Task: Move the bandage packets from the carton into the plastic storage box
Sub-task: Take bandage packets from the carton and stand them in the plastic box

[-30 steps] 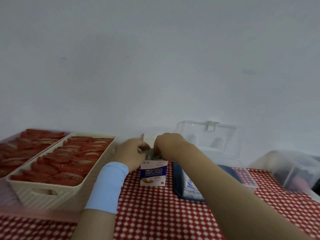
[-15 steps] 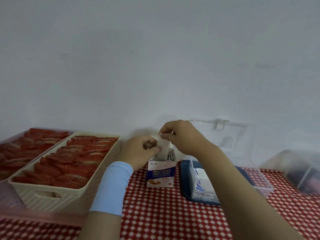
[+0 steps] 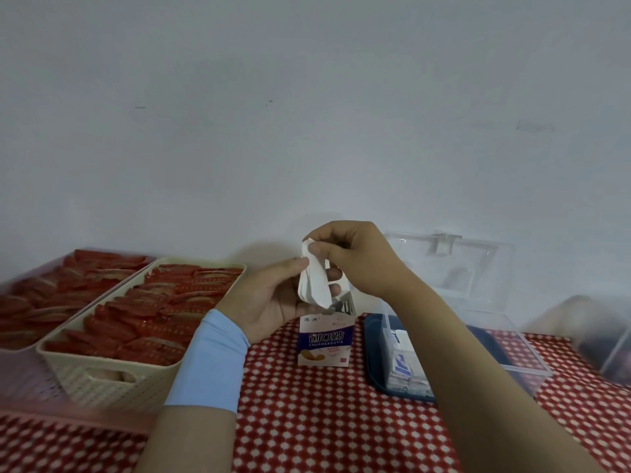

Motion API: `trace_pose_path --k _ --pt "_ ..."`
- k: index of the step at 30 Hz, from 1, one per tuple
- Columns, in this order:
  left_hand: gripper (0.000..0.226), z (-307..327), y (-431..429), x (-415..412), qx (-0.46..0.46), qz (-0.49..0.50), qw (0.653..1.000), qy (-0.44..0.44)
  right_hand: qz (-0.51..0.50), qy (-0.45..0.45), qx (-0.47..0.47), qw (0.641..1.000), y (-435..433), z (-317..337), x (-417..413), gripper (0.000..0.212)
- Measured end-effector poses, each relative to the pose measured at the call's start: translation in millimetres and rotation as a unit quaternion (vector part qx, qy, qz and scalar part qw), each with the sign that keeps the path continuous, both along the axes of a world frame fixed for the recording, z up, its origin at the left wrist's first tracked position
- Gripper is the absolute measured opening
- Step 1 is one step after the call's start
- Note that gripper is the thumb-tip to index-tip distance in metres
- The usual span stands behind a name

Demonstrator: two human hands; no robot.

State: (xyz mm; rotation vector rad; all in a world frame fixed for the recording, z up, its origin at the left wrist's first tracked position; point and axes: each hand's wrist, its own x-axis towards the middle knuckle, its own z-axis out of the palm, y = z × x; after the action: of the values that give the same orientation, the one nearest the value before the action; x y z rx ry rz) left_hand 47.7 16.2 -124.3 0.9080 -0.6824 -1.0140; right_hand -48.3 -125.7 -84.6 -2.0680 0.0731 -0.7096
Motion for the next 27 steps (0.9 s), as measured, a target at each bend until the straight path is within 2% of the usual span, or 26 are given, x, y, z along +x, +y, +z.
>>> trace_pose_path --k 5,7,9,12,15,17,20,24,27 --pt "0.041 -2 1 4 0.002 0.060 0.998 -0.017 -0.032 0.007 -0.030 0.999 -4 -4 7 0.017" --pt "0.030 -1 2 6 0.009 0.095 0.995 -0.026 -0.080 0.030 -0.084 0.993 -6 -8 7 0.019" --pt "0.017 -3 3 9 0.024 0.131 0.990 -0.044 -0.115 0.103 -0.183 0.971 -6 -11 6 0.014" --pt "0.012 -6 5 15 0.042 0.176 0.981 -0.071 -0.095 0.244 -0.300 0.917 3 -14 6 0.013" --pt "0.013 -6 6 18 0.039 0.204 0.975 -0.075 -0.089 0.299 -0.379 0.871 17 -17 14 0.016" --pt "0.013 -6 6 19 0.041 0.215 0.973 -0.079 -0.088 0.311 -0.393 0.861 22 -21 20 0.016" --pt "0.013 -7 6 22 0.045 0.223 0.970 -0.082 -0.094 0.308 -0.377 0.869 19 -25 22 0.014" --pt "0.013 -8 5 20 0.062 0.236 0.963 -0.114 -0.094 0.258 -0.233 0.933 5 -24 15 0.016" --pt "0.013 -6 2 18 0.068 0.251 0.955 -0.141 -0.108 0.209 -0.190 0.953 -6 -18 9 0.013"
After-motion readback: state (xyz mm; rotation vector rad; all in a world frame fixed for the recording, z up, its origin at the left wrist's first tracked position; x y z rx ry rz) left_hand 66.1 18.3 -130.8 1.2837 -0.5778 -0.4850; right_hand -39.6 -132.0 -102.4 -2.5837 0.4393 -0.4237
